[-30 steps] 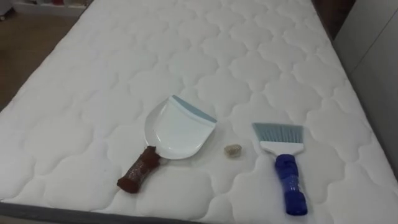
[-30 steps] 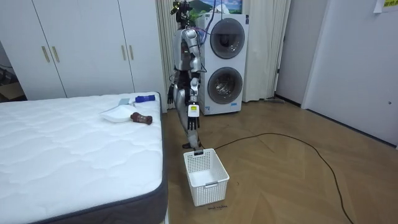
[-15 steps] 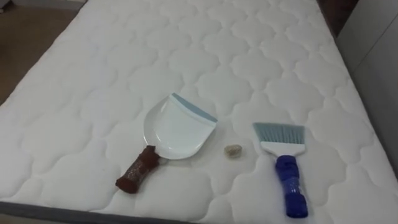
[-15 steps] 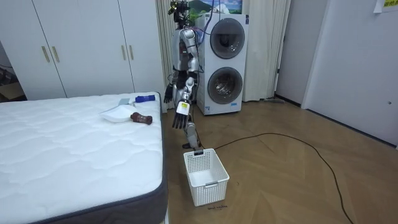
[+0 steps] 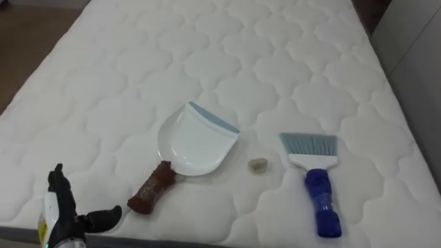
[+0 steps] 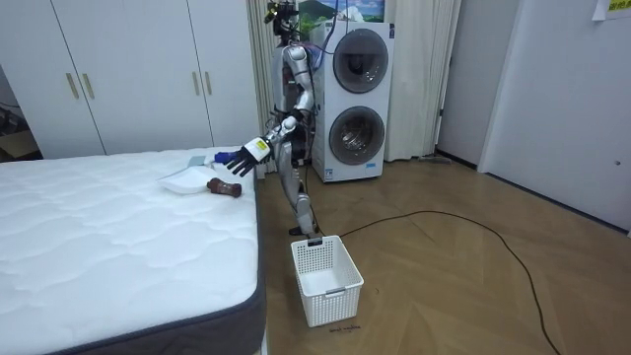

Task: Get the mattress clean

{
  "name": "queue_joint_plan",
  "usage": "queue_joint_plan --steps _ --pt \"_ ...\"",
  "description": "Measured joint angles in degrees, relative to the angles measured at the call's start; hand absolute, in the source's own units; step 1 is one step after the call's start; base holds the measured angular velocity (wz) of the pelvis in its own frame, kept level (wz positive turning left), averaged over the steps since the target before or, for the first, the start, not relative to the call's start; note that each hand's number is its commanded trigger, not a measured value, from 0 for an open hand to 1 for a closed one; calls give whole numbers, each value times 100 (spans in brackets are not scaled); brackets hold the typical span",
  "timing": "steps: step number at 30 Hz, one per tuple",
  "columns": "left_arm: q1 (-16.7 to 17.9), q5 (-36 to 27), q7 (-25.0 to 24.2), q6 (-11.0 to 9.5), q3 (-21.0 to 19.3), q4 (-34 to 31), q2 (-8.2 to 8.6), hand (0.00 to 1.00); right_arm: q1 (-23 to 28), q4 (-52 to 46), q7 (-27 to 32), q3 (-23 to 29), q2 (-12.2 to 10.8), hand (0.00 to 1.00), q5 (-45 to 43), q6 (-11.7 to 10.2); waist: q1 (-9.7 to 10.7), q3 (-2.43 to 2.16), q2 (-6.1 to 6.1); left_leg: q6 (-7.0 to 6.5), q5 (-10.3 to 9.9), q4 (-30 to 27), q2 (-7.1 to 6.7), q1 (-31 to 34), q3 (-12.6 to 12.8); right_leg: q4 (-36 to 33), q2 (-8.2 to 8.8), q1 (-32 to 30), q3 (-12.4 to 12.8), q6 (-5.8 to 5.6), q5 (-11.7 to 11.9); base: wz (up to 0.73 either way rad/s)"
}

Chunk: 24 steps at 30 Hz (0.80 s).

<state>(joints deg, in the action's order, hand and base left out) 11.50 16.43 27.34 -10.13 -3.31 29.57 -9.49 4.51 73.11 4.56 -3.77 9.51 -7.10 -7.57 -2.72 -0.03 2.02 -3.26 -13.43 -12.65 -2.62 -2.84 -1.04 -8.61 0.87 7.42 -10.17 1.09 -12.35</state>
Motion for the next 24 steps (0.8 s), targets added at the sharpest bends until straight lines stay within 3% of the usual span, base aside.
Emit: queue_joint_plan --steps 4,6,8,13,21,24 --pt "-59 10 -50 0 121 -134 -11 0 -28 -8 -63 -3 6 0 -46 1 100 28 -20 0 0 1 1 26 4 0 1 -56 0 0 0 0" --pt "-183 50 -80 -21 138 -189 -14 0 -51 -6 -147 -2 14 0 -50 3 109 71 -47 0 0 8 2 32 21 -1 2 -71 18 0 1 -4" --pt "-262 50 -87 -22 142 -191 -17 0 -63 -6 -185 -2 18 0 -37 7 149 73 -53 0 0 18 5 35 40 -4 2 -83 33 0 1 -5" --pt "-329 60 -229 -22 178 -189 -17 0 -74 -6 -229 2 16 0 -43 13 245 59 -40 0 1 49 5 29 48 -4 1 -100 49 0 1 -1" --pt "-505 42 -331 -20 175 -137 -18 0 -55 3 -230 -2 16 0 -12 26 255 -23 16 -1 1 93 8 93 43 -2 2 -204 56 0 1 -1" --pt "-573 44 -335 -21 179 -37 -17 0 -67 0 -226 -2 17 0 -12 89 245 -23 12 -2 2 95 13 139 90 -6 2 -271 74 -2 3 -8"
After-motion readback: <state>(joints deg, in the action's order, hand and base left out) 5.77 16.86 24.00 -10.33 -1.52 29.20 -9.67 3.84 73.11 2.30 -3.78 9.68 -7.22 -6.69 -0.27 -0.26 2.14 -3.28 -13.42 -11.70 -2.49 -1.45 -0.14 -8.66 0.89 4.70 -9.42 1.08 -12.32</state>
